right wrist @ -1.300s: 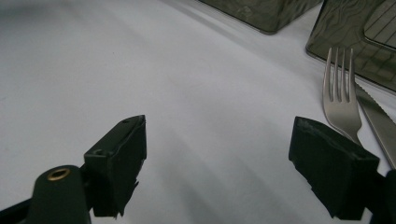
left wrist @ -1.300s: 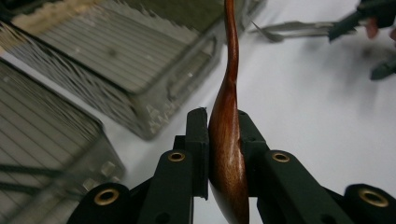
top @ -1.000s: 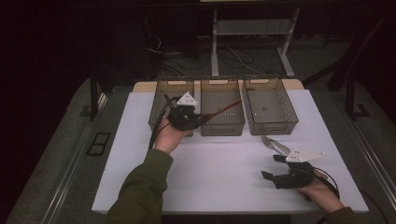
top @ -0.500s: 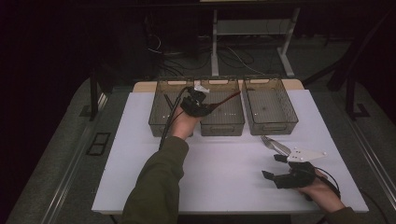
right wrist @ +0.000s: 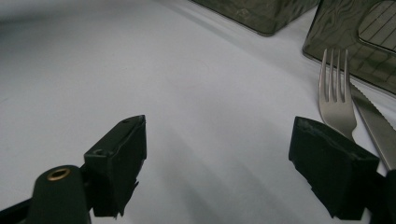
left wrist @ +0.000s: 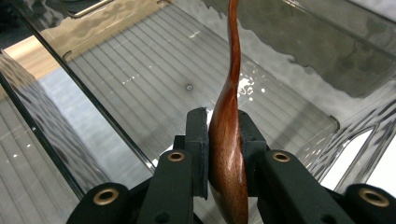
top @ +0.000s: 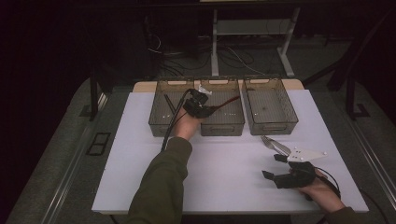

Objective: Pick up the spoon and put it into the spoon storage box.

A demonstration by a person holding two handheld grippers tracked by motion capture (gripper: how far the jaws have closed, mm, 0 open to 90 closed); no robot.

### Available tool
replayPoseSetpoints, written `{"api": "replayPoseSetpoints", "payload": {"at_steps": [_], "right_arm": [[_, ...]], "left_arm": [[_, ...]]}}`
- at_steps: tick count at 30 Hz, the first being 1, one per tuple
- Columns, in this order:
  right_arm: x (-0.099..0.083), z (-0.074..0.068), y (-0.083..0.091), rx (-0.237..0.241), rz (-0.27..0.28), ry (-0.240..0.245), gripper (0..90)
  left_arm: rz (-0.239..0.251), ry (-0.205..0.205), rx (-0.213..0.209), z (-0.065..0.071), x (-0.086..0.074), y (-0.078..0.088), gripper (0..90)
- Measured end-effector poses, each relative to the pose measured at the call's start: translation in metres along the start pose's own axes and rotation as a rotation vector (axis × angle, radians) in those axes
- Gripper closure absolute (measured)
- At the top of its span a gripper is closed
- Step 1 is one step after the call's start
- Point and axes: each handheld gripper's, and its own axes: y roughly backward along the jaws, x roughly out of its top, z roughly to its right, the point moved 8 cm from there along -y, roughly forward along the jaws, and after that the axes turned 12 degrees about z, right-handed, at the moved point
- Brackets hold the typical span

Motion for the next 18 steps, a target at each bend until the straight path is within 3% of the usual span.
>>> {"api": "replayPoseSetpoints", "payload": {"at_steps": [9, 18], "right_arm": [[0.0, 0.0, 0.0, 0.001, 0.0, -0.003, 18.4], [0.001, 0.003, -0.003, -0.003, -0.003, -0.018, 18.4]], "left_arm": [[0.046, 0.015, -0.004, 0.001, 0.008, 0.005, 60.8], [0.068, 0.001, -0.057, 0.002, 0.013, 0.026, 48.8]]}}
